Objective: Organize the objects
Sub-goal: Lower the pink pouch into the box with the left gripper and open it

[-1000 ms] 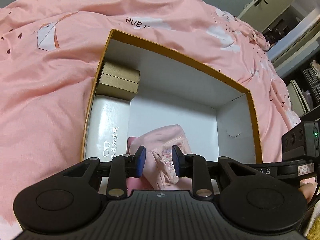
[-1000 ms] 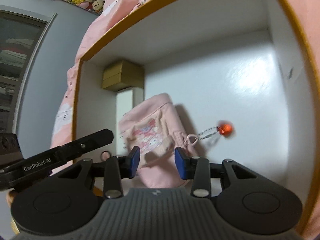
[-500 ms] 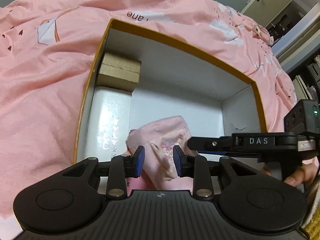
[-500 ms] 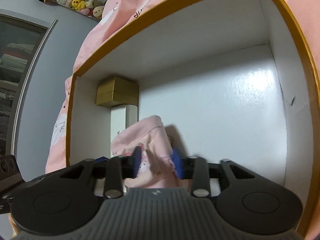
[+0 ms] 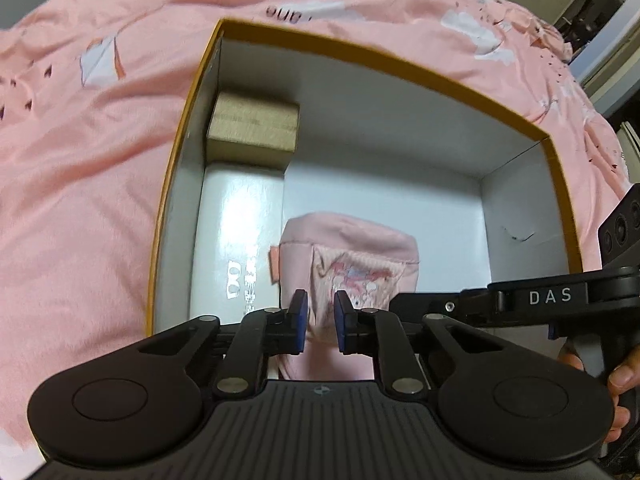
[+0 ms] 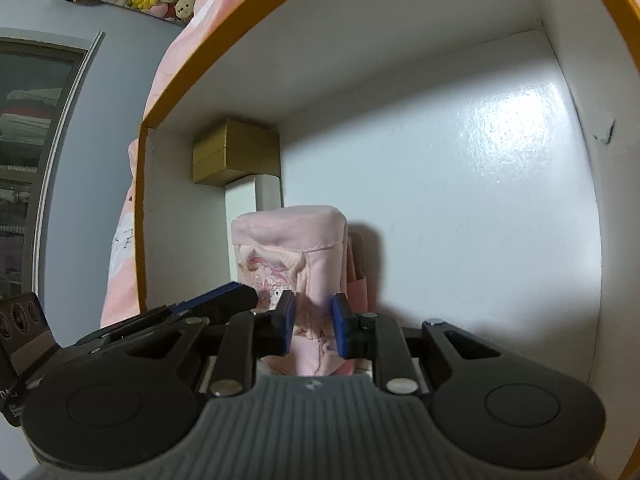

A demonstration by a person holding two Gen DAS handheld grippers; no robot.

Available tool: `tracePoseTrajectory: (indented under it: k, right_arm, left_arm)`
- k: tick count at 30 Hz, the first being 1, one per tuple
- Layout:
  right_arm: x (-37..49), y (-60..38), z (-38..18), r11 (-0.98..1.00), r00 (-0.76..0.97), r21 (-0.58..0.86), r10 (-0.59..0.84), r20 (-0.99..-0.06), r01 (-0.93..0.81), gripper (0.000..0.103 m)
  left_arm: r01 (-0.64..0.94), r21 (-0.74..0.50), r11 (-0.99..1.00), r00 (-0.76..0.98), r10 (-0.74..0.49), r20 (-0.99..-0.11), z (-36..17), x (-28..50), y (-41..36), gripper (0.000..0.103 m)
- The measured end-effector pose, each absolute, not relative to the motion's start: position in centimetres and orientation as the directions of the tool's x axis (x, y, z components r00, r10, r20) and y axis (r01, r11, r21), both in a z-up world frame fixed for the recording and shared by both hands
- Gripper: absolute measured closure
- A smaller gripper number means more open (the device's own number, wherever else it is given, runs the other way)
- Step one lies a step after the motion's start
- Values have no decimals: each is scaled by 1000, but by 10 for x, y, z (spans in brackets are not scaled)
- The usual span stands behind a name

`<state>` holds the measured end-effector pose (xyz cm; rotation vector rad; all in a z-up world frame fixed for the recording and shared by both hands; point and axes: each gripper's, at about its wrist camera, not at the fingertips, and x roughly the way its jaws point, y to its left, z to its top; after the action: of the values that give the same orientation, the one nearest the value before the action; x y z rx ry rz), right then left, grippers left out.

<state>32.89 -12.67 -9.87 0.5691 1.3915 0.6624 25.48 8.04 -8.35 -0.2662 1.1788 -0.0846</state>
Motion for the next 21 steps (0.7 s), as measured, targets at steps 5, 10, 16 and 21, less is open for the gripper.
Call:
tracePoseTrajectory:
  k: [5,10,16,21]
  right_arm:
    - [322,-121,-87,723,101,665,688,-719,-189,76]
    - [296,-121,-49,717,179,597,682,-709,-360,66]
    - [243,-130,-6,689,284,483,690,-666,-541,65]
    - [203,-141,10,671,317,428,697,-644,-605,65]
  left_arm:
    - [-60,-265,962,415,-217,-883,-78,247,80,84]
    - [7,-241,970,511,-210,-833,-46,221,70,84]
    - [8,-222,975,589,-184,-787,-13,172,58,81]
    - [-52,-235,971,588,-161,-793,-17,134,52,79]
